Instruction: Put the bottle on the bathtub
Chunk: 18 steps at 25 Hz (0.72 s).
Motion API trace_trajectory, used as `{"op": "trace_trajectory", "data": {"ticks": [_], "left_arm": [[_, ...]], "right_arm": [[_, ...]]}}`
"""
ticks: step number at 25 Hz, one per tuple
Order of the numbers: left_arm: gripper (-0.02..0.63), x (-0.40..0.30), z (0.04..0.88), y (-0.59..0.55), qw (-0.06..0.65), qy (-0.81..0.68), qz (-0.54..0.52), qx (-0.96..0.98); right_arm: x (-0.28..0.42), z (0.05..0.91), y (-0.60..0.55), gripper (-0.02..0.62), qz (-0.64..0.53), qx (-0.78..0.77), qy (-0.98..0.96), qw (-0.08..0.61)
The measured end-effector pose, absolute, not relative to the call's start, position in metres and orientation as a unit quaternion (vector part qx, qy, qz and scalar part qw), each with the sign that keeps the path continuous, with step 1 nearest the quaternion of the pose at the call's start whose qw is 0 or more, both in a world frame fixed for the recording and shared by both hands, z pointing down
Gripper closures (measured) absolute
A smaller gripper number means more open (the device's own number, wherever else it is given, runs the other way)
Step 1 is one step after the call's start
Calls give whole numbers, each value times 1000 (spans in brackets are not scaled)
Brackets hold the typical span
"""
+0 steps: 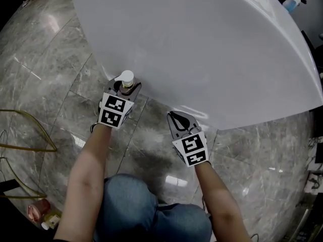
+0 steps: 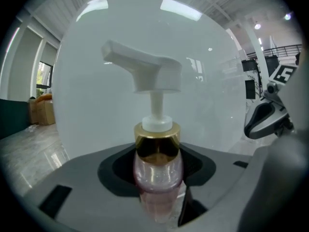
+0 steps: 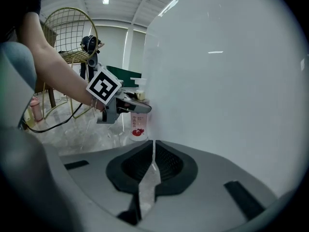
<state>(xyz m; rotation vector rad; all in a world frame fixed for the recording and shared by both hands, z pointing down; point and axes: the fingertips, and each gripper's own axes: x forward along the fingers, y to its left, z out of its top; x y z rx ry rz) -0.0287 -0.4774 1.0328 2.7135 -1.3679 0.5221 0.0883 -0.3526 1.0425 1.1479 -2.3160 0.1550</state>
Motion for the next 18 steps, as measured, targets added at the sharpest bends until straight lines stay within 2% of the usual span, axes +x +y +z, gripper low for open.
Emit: {"op": "trace_trajectory", "data": {"ticks": [7, 9, 10, 15, 18], "left_arm": [[383, -28, 1041, -477, 34, -422, 221, 878], [268, -24, 1043, -473, 33, -415, 237, 878], [232, -24, 1043, -472, 37, -419, 237, 876], [183, -37, 1027, -463, 78, -444, 220, 865], [175, -52, 1011, -453, 106, -460, 219, 854]], "right_arm": [[82, 1037, -355, 578, 51, 420, -865, 271], [81, 1035, -356, 578, 51, 419, -866, 269], [81, 1033, -356, 578, 50, 418, -867, 268], [79, 1014, -359, 578, 48, 411, -868, 273], [77, 990, -356, 578, 59, 410, -868, 272]]}}
